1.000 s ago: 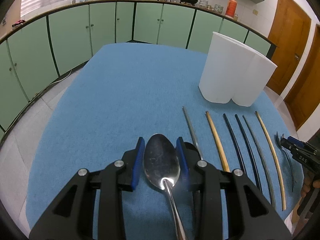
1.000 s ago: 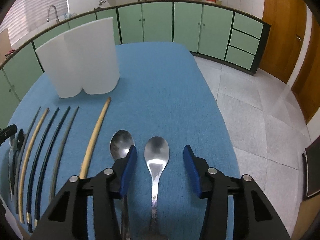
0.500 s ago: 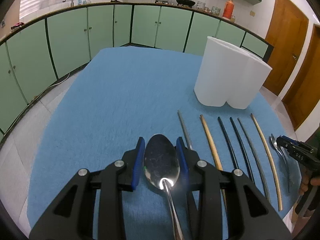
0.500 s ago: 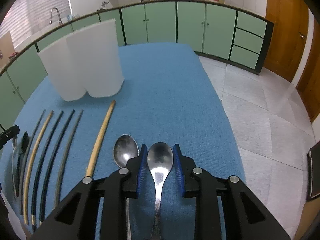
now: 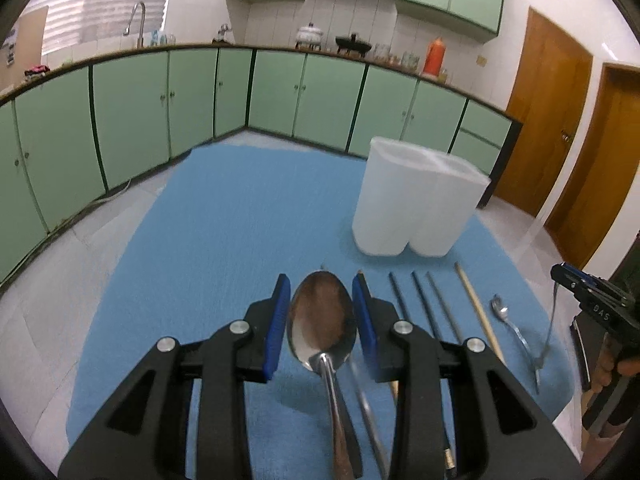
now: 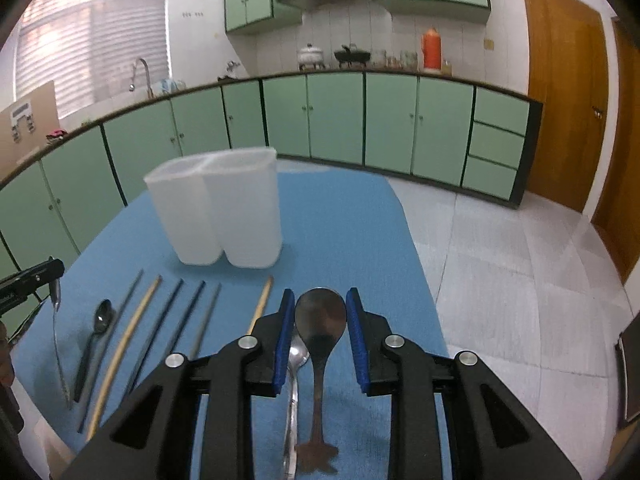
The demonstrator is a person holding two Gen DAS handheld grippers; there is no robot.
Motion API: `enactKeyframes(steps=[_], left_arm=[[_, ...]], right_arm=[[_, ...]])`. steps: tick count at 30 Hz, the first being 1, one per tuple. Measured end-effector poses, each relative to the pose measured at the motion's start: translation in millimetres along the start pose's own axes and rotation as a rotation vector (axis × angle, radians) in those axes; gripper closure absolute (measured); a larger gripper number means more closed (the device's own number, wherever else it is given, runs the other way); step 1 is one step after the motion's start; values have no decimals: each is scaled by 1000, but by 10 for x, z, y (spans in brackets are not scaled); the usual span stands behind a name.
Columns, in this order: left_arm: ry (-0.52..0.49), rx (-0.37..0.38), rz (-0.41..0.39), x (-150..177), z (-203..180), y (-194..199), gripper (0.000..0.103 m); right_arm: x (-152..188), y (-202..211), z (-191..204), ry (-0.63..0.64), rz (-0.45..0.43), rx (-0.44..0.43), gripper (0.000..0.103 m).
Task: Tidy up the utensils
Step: 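Lift both spoons and carry them toward the white utensil holder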
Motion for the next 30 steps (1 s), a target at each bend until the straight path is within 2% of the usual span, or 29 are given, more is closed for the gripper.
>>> enactKeyframes(steps=[6, 21, 24, 25, 26, 30], left_arm=[[-3, 23, -71, -37, -34, 199, 73], [8, 66, -175, -163, -113, 376, 76], [1, 75, -186, -226, -139, 390, 86], [0, 80, -190, -248, -147, 396, 95], [-3, 84, -191, -273, -159, 393, 98], [-6, 96, -127, -326, -156, 221, 95]], right_arm=[[-106, 166, 62, 12, -45, -13, 77], [-309, 340, 238, 51, -120, -45, 77], [-365, 364, 277, 61, -132, -54, 77], [-388, 370, 289, 63, -136, -59, 77], [-419, 377, 300, 66, -140, -67, 77], [-450, 303, 351, 79, -124, -85, 77]])
Point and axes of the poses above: each gripper's, at about its wrist camera, not at the fingertips, and y roughly against the way its jaws point, z to its left, x to its underside, the point moved 2 cm from there along -y, roughly the way its jaws point, and after that the axes turned 9 degrees about z, right-handed, at the moved point
